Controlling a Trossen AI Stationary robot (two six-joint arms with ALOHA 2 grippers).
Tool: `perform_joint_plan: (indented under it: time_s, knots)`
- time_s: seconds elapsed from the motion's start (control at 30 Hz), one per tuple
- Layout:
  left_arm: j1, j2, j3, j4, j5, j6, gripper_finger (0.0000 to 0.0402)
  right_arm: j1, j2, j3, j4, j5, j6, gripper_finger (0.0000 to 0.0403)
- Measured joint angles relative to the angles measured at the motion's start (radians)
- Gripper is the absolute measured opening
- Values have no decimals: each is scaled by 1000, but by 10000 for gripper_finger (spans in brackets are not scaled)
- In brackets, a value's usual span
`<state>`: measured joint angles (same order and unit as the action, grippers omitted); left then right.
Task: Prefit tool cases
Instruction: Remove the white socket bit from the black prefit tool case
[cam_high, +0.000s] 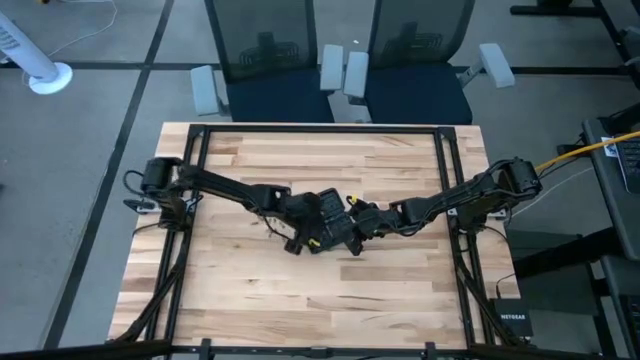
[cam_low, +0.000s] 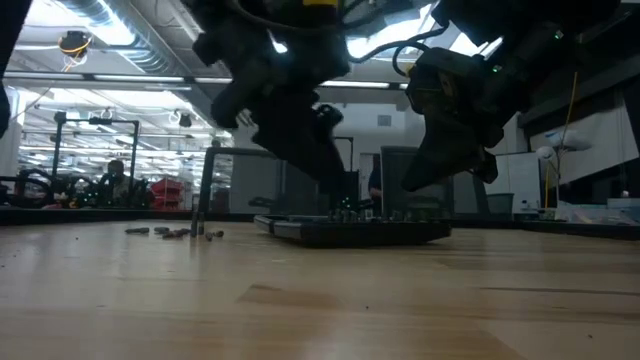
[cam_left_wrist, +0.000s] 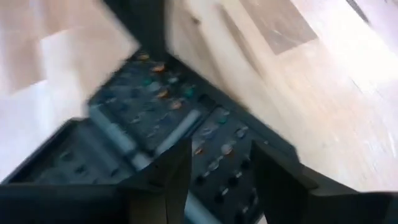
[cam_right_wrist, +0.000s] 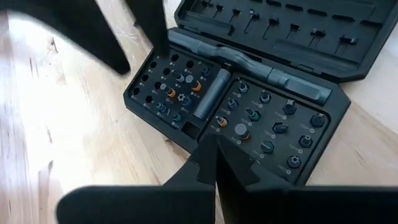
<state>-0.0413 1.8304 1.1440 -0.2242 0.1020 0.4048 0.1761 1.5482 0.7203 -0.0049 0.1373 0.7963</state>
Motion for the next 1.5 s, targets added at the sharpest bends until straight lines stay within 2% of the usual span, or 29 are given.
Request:
perform_joint_plan:
  time_s: [0.2, 0.37, 0.53, 0.73, 0.9, 1.5]
  knots:
    - [-12, 42, 31, -2, -8, 18, 118, 0, 0, 0, 1, 0, 0, 0]
    - [-6, 42, 31, -12, -67, 26, 104, 0, 0, 0, 1, 0, 1, 0]
    - [13, 43, 30, -117, -69, 62, 94, 0, 0, 0, 0, 1, 2, 0]
    - [18, 43, 30, -105, -69, 119, 92, 0, 0, 0, 1, 10, 2, 0]
    - [15, 43, 30, -76, -10, 123, 92, 0, 0, 0, 1, 11, 2, 0]
    - [17, 87, 30, -25, -8, 127, 92, 0, 0, 0, 0, 12, 2, 0]
